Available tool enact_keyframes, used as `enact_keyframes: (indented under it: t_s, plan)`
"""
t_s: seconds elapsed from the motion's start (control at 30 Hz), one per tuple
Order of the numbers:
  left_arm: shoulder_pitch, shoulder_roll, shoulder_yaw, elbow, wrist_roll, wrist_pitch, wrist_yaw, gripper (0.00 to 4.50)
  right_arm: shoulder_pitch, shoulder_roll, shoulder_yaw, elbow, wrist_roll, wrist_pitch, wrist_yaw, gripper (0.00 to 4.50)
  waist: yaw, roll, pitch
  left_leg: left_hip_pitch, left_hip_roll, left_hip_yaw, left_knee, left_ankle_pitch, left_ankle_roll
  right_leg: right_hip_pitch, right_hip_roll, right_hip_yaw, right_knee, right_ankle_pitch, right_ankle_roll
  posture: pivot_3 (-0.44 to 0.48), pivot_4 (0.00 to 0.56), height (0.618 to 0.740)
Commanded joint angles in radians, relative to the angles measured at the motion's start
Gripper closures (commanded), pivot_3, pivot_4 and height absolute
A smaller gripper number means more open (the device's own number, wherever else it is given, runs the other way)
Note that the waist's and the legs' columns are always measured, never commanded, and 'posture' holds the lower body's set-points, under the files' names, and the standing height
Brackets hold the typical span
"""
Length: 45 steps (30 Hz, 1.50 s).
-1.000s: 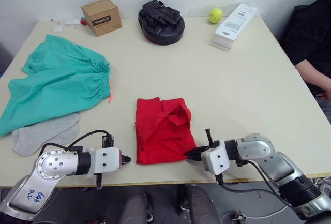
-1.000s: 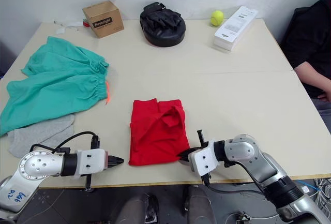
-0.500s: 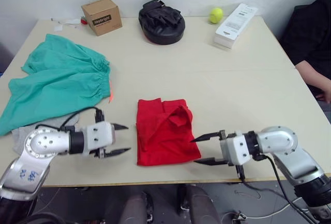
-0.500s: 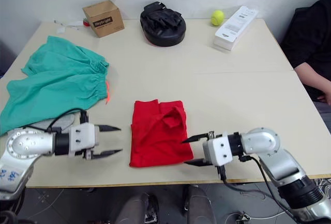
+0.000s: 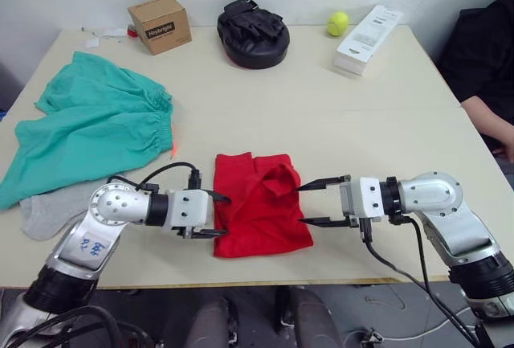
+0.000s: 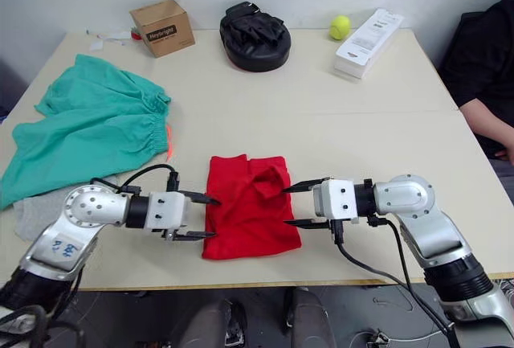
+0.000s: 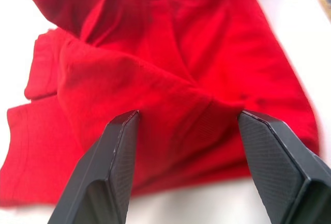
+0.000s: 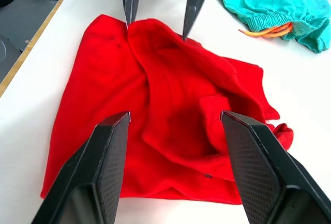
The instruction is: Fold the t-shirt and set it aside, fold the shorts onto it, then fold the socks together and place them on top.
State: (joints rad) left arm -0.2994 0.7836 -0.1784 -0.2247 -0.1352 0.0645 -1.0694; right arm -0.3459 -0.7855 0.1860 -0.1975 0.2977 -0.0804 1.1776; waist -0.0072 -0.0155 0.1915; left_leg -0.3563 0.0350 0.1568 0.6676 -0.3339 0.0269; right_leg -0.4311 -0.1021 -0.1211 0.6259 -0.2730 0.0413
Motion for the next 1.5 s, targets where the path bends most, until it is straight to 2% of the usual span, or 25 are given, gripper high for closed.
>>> enact_keyframes:
  t_s: [0.03,0.07,0.17,0.27,0.33,0.4,0.57,0.77,0.97,1.1,1.2,1.33,1.37,1.5]
  plan:
    - [-0.035,-0.013,-0.004,0.023,0.004,-0.045,-0.017,1.77,0.013,-0.014,-0.045,-0.062,0.013,0.052,-0.025,1.68,0.000,0.000,0.000,0.000,0.000,0.000,0.000,0.000,0.000,0.000,0.000,0.000,0.000,0.000,0.000,0.000,0.150,0.740]
    - [-0.044,-0.015,-0.008,0.036,0.008,-0.056,-0.022,2.05,0.014,-0.014,-0.048,-0.070,0.015,0.066,-0.030,1.68,0.003,0.000,0.000,0.000,0.000,0.000,0.000,0.000,0.000,0.000,0.000,0.000,0.000,0.000,0.000,0.000,0.150,0.740]
    - [-0.086,-0.031,-0.011,0.094,0.018,-0.058,-0.024,2.90,0.020,-0.013,-0.070,-0.109,0.043,0.125,-0.048,1.13,0.006,0.000,0.000,0.000,0.000,0.000,0.001,0.000,0.000,0.000,0.000,0.000,0.000,0.000,0.000,0.000,0.150,0.740]
    - [-0.127,-0.048,-0.008,0.137,0.013,-0.053,-0.027,3.89,0.027,-0.015,-0.085,-0.131,0.048,0.155,-0.050,0.15,0.006,0.000,0.000,0.000,0.000,0.000,0.001,0.000,0.000,0.000,0.000,0.000,0.000,0.000,0.000,0.000,0.150,0.740]
    - [-0.157,-0.064,0.001,0.171,0.002,-0.035,-0.024,4.48,0.031,-0.017,-0.088,-0.140,0.037,0.159,-0.049,0.00,0.007,0.000,0.000,0.000,0.000,0.000,0.001,0.000,0.000,0.000,0.000,0.000,0.000,0.000,0.000,0.000,0.150,0.740]
    - [-0.175,-0.074,0.007,0.192,-0.005,-0.020,-0.026,4.48,0.033,-0.015,-0.093,-0.146,0.032,0.166,-0.053,0.00,0.007,0.000,0.000,0.000,0.000,0.000,0.001,0.000,0.001,0.000,0.000,-0.001,0.000,0.000,0.000,0.000,0.150,0.740]
    - [-0.230,-0.118,0.054,0.213,-0.092,0.191,-0.002,4.48,0.052,-0.012,-0.100,-0.158,0.017,0.170,-0.068,0.00,0.007,-0.001,0.000,-0.001,0.000,0.000,0.003,0.000,0.001,0.000,0.001,-0.001,0.001,0.000,0.000,0.000,0.150,0.740]
    - [-0.351,-0.182,0.115,0.396,-0.157,0.570,0.122,4.48,0.052,0.000,-0.094,-0.138,-0.019,0.156,-0.090,0.00,0.005,-0.001,0.000,-0.004,0.002,-0.002,0.011,0.000,0.001,0.001,0.003,-0.002,0.002,0.001,0.001,0.000,0.150,0.740]
    - [-0.414,-0.217,0.128,0.531,-0.133,0.726,0.224,4.48,0.021,0.028,-0.077,-0.100,-0.030,0.169,-0.096,0.00,0.006,-0.001,0.001,-0.005,0.002,-0.002,0.012,0.000,0.001,0.001,0.003,-0.002,0.002,0.001,0.001,0.000,0.150,0.740]
    - [-0.449,-0.254,0.229,0.551,-0.195,0.838,0.303,4.48,-0.007,0.067,-0.067,-0.067,-0.025,0.207,-0.113,0.00,0.006,-0.002,0.001,-0.006,0.002,-0.003,0.014,0.000,0.001,0.001,0.003,-0.003,0.003,0.001,0.002,0.000,0.150,0.740]
    - [-0.442,-0.264,0.269,0.505,-0.214,0.816,0.321,4.48,-0.028,0.096,-0.055,-0.045,-0.034,0.220,-0.124,0.00,0.005,-0.002,0.001,-0.007,0.002,-0.004,0.015,0.000,0.001,0.000,0.003,-0.003,0.003,0.001,0.002,0.000,0.150,0.740]
    - [-0.402,-0.235,0.300,0.351,-0.279,0.786,0.252,4.50,-0.056,0.132,-0.040,-0.038,-0.018,0.269,-0.132,0.86,0.003,-0.002,0.001,-0.011,0.003,-0.005,0.015,0.001,0.000,-0.004,0.003,-0.004,0.004,0.001,0.002,0.000,0.150,0.740]
    - [-0.390,-0.224,0.299,0.316,-0.289,0.783,0.238,3.97,-0.061,0.138,-0.035,-0.035,-0.023,0.272,-0.134,1.26,0.004,-0.002,0.001,-0.013,0.003,-0.004,0.015,0.001,0.000,-0.006,0.003,-0.003,0.004,0.001,0.002,0.000,0.150,0.740]
    - [-0.360,-0.197,0.279,0.233,-0.293,0.791,0.240,2.81,-0.069,0.153,-0.020,-0.019,-0.041,0.258,-0.129,2.74,0.005,-0.002,0.001,-0.014,0.002,-0.004,0.016,0.001,-0.001,-0.007,0.003,-0.003,0.009,0.001,0.002,0.000,0.150,0.740]
